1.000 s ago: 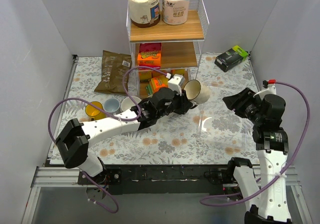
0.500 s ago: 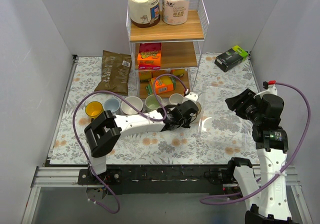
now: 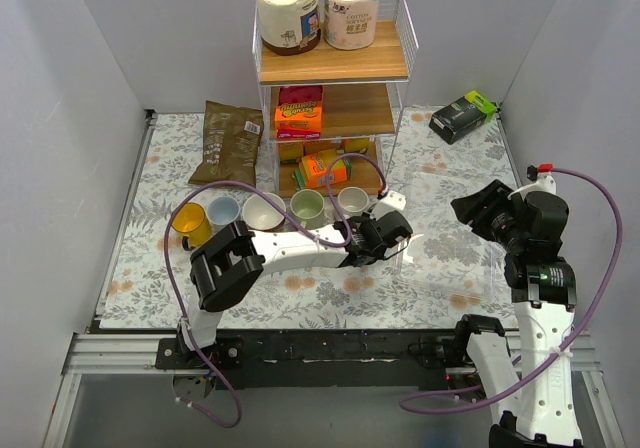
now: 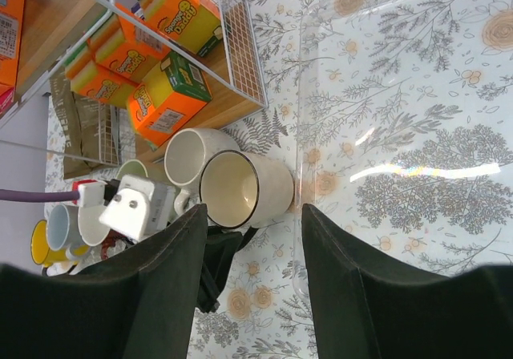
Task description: Turn the mug right side up
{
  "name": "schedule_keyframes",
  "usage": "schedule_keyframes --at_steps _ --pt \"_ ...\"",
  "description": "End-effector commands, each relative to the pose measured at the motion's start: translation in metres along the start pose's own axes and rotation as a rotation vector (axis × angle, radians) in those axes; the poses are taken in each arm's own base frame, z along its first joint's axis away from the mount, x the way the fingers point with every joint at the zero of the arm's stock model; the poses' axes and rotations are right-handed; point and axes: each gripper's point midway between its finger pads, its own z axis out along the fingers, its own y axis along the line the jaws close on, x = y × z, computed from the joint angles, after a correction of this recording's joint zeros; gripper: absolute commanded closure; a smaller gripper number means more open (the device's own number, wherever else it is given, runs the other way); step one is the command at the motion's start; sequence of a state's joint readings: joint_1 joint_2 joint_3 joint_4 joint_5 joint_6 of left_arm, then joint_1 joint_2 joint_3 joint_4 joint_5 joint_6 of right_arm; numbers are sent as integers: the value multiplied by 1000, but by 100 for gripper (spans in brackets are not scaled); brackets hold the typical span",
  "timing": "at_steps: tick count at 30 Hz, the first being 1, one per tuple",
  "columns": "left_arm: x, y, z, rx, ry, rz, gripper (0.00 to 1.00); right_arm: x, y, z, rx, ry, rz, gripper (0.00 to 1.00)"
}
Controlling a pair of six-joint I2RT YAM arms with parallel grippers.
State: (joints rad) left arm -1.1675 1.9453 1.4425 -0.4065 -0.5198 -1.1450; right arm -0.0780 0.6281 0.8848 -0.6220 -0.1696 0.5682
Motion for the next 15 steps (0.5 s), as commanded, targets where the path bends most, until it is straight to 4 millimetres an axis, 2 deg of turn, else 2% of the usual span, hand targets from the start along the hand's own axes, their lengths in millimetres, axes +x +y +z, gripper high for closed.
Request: schedule_keyframes --at_steps 1,7,15 --pt "-36 6 -15 -77 -116 -8 100 -4 -1 2 -3 -23 -22 42" --pt "-26 -7 -10 -21 -81 -20 100 -2 -1 3 -2 -13 -20 43" --pt "-34 -28 -1 54 -88 -24 100 -3 -2 2 3 -14 -27 43"
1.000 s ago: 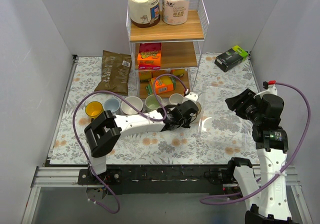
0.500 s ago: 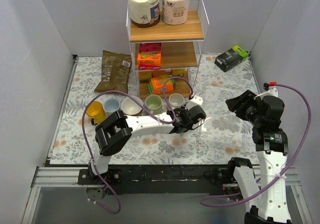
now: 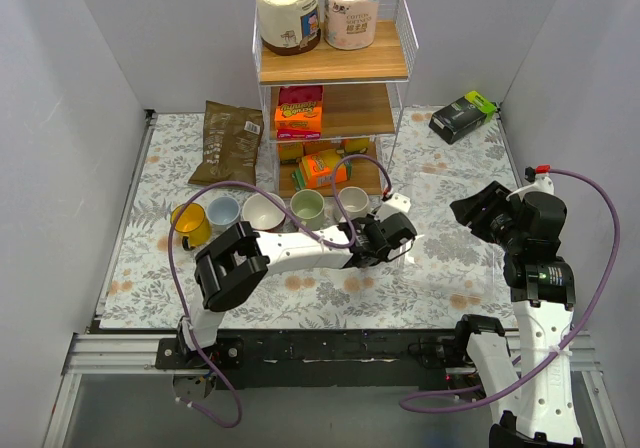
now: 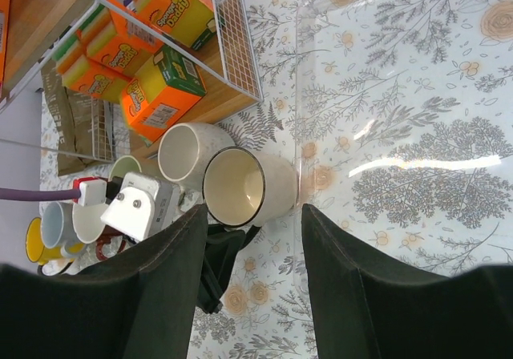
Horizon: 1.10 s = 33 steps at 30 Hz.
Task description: Turn the mug right side up
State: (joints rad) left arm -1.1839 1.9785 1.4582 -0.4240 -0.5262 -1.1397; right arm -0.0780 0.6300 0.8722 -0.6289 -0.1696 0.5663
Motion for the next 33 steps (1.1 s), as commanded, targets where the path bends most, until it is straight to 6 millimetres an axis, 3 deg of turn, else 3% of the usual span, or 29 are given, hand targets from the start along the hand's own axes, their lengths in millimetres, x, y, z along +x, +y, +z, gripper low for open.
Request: schedule_keyframes --at_steps 1,8,11,19,23,27,33 --pt "-45 -25 -6 71 -106 -55 100 -8 2 0 -7 -31 -30 43" --pt "-45 -21 14 35 -96 -75 100 -3 1 1 -8 -11 -24 43" --pt "-44 -15 18 2 -95 -72 84 -2 0 1 -8 -6 -23 43" --pt "-53 -10 6 -3 -118 -76 43 0 0 2 -12 0 -19 42" --pt "-66 -8 -6 6 -149 -93 23 0 2 2 -19 -1 -19 42" --pt "-94 -7 -38 63 -206 -130 2 0 5 2 -36 7 -24 41" --pt "-111 -10 -89 233 -258 -164 2 -1 11 2 -51 48 -62 40"
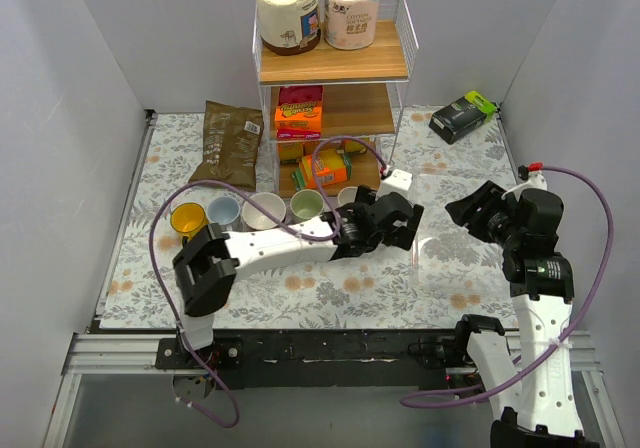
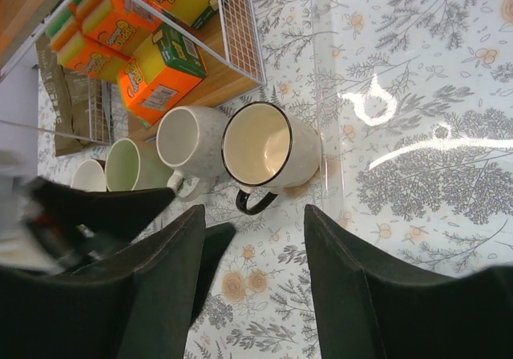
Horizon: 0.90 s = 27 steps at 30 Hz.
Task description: Turn the mug right side up
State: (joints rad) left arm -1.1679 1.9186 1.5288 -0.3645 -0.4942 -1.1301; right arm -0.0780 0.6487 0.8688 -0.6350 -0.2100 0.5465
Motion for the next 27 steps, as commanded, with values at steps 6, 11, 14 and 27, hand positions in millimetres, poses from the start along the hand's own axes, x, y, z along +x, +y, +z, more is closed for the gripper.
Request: schedule_keyframes --at_steps 6,11,14,27 --pt "-69 31 -133 193 -219 -124 2 -18 7 -5 10 22 -129 40" --pt "-77 80 -192 152 -309 -139 2 -39 8 -7 50 -5 -193 40" --pt "-84 117 -224 55 -338 -178 2 -50 11 -6 61 -8 -206 39" --pt "-91 195 -333 35 -468 -336 2 -59 27 -10 -5 -51 -220 39"
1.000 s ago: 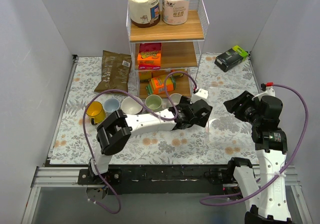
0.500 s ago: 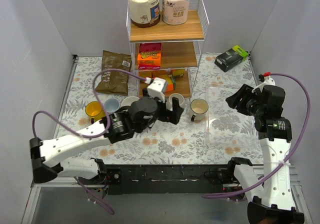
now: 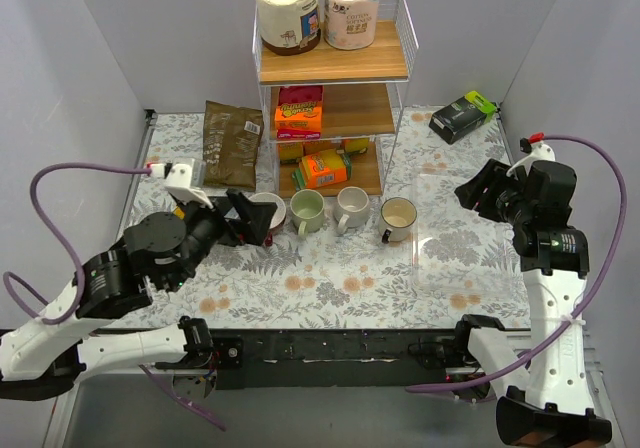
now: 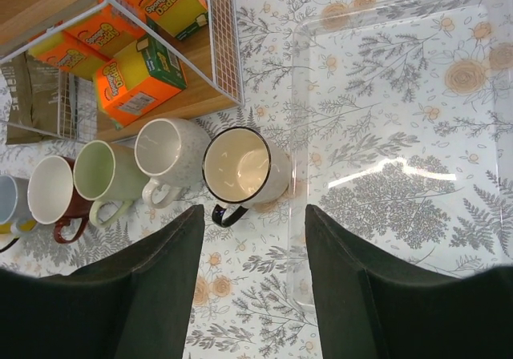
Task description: Turn the mug right side up
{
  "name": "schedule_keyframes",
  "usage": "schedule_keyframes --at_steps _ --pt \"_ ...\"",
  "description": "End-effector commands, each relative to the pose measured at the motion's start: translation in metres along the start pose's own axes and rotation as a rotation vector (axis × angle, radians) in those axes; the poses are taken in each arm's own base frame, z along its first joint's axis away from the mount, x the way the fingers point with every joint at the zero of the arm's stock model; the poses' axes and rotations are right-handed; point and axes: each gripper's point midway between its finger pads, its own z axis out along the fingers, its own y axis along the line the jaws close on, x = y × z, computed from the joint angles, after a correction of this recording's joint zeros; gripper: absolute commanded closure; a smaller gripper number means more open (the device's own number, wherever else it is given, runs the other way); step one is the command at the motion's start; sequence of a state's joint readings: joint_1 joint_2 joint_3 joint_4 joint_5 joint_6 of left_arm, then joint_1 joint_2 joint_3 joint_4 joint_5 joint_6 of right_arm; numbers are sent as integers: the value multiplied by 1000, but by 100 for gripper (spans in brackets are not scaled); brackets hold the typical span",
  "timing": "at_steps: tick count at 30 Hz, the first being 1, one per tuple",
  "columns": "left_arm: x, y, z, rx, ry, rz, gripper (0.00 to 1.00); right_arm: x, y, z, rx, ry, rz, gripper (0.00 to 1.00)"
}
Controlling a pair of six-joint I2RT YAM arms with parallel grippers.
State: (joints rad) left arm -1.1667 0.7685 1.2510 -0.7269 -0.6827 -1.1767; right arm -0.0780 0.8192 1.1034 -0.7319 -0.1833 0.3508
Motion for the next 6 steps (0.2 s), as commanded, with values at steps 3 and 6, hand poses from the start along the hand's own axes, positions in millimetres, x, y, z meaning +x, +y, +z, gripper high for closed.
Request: schedule_keyframes --at_steps 3,6 --pt "-18 13 -26 29 -41 -44 2 -22 15 -9 -54 -72 -32 39" --pt "-25 15 -31 39 -67 -62 2 -26 18 -10 -67 -84 -33 39"
